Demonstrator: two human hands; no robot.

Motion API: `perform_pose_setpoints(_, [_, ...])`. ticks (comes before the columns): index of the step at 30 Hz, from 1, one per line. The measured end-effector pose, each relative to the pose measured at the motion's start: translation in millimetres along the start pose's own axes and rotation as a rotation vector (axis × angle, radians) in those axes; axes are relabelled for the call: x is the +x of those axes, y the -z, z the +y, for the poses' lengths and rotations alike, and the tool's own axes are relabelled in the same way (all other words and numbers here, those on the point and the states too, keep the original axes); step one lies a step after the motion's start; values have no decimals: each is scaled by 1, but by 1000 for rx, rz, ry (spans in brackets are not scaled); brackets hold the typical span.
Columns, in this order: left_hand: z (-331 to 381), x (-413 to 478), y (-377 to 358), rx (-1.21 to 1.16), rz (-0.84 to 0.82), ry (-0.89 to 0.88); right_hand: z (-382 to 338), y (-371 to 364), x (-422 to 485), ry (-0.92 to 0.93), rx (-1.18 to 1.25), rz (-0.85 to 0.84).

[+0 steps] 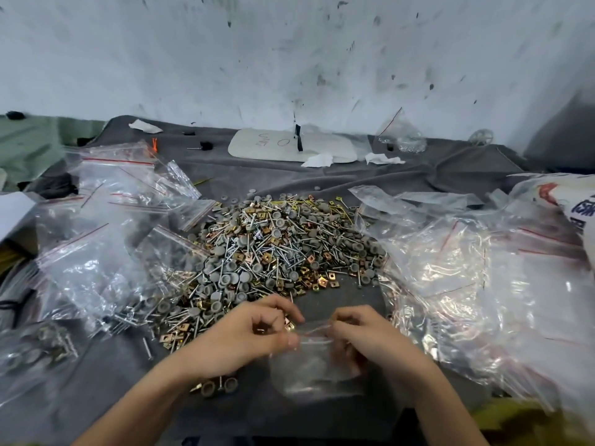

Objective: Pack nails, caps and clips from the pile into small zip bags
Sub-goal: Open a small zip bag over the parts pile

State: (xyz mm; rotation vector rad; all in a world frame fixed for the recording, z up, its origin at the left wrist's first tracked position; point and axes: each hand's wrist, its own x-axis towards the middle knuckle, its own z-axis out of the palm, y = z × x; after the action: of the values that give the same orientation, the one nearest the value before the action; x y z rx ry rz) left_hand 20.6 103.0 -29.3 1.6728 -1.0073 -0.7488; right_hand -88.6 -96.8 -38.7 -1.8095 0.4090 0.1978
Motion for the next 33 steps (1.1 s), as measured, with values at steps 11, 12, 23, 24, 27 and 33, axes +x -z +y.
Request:
perform_pose_setpoints(11, [-1, 2, 14, 241, 28, -35, 22, 10, 36, 265, -715, 220])
perform_pose_setpoints(12, [-1, 2, 14, 341, 46, -70, 24, 10, 35, 286, -728, 236])
perform_pose_setpoints(23, [23, 2, 1, 676, -5, -387, -62, 21, -31, 640, -625, 360])
perform_pose_setpoints(24, [26, 3, 1, 685, -3, -401, -67, 19, -32, 625, -793, 292])
perform_pose_setpoints(27, [33, 3, 1, 700, 11, -434, -72, 18, -28, 513, -1024, 112])
perform_pose_setpoints(33, [32, 1, 1, 675, 86, -431, -61, 46, 2, 505, -314, 405])
